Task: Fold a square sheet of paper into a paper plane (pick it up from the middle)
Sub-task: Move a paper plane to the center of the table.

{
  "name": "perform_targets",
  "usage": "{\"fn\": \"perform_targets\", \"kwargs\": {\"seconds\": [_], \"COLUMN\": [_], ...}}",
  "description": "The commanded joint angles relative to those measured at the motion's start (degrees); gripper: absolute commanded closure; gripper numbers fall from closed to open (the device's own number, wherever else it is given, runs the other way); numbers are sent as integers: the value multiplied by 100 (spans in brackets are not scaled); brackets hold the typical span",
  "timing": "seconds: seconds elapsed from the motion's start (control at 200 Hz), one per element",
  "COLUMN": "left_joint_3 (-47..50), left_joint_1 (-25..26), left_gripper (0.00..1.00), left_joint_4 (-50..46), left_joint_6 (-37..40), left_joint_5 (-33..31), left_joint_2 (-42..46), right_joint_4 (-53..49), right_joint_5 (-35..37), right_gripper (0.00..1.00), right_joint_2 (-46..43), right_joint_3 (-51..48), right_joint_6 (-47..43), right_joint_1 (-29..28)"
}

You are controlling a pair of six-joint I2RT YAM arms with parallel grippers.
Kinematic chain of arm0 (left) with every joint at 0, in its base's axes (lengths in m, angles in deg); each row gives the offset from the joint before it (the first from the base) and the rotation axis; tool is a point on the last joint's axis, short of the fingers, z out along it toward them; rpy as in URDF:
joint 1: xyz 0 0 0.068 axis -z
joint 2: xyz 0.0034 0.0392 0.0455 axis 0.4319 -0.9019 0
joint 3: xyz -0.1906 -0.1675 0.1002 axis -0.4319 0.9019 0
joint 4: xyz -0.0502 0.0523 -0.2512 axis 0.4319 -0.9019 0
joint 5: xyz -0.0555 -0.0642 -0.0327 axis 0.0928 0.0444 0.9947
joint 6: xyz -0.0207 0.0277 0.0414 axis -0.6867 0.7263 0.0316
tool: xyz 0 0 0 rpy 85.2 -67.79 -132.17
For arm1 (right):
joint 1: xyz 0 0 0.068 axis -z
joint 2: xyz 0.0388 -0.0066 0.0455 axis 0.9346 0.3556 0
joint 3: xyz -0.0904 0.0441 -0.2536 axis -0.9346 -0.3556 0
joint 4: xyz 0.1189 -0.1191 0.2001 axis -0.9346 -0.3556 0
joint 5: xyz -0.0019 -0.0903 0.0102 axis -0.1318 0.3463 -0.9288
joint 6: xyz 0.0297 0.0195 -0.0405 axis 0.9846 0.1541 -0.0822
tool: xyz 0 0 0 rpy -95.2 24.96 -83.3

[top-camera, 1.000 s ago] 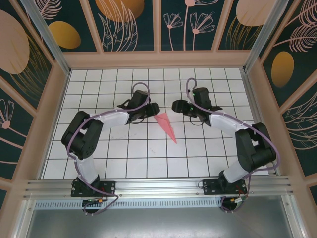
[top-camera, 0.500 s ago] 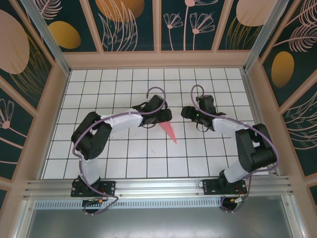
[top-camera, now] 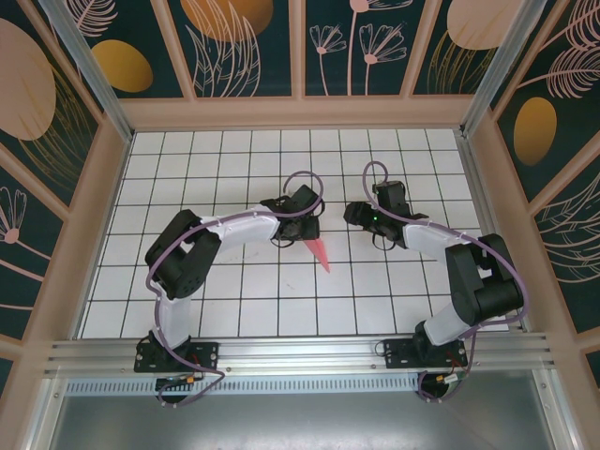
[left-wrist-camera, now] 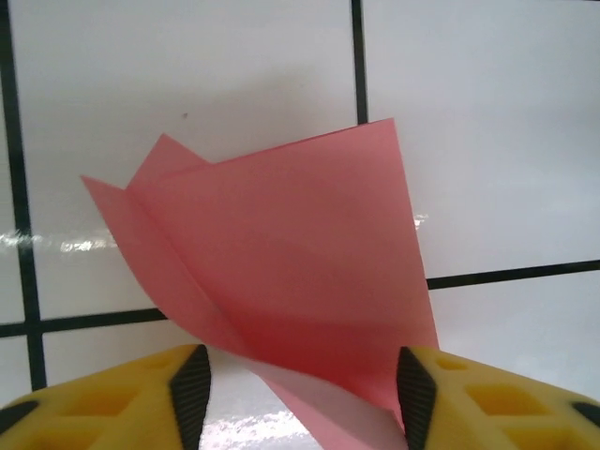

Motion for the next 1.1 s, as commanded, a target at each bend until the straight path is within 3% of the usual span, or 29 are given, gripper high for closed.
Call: {"fn": "perform_targets", "kwargs": {"seconds": [0.0, 0.12, 0.215, 0.52, 0.741, 0.916, 1.096], "left_joint_3": [247, 596, 832, 1324, 1609, 1787, 2220], "left_joint_1": [-2, -6, -3, -1, -4, -8, -6], "left_gripper": [51, 63, 66, 60, 63, 74, 90], "left_joint_4": [-16, 379, 647, 899, 991, 1232, 2302], "left_joint_6": [-174, -517, -750, -1089, -1209, -1395, -1775], "left_joint_5": [-106, 44, 141, 140, 218, 217, 284], "left_joint_2": [352, 539, 697, 1115, 1194, 1292, 1382], "right_joint_4": [114, 103, 96, 100, 102, 125, 174], "right_joint_5": [-122, -143, -158, -246, -282, -307, -378], "right_gripper": [32, 33, 33, 35, 35, 36, 36], "right_joint_2": [-15, 39, 66, 150, 199, 218, 243], "right_joint_3": [-55, -33, -29, -20, -11, -11, -12], "right_joint_6": [106, 115, 115, 140, 141, 150, 117], "right_joint_1": [56, 57, 57, 57, 56, 41, 15]}}
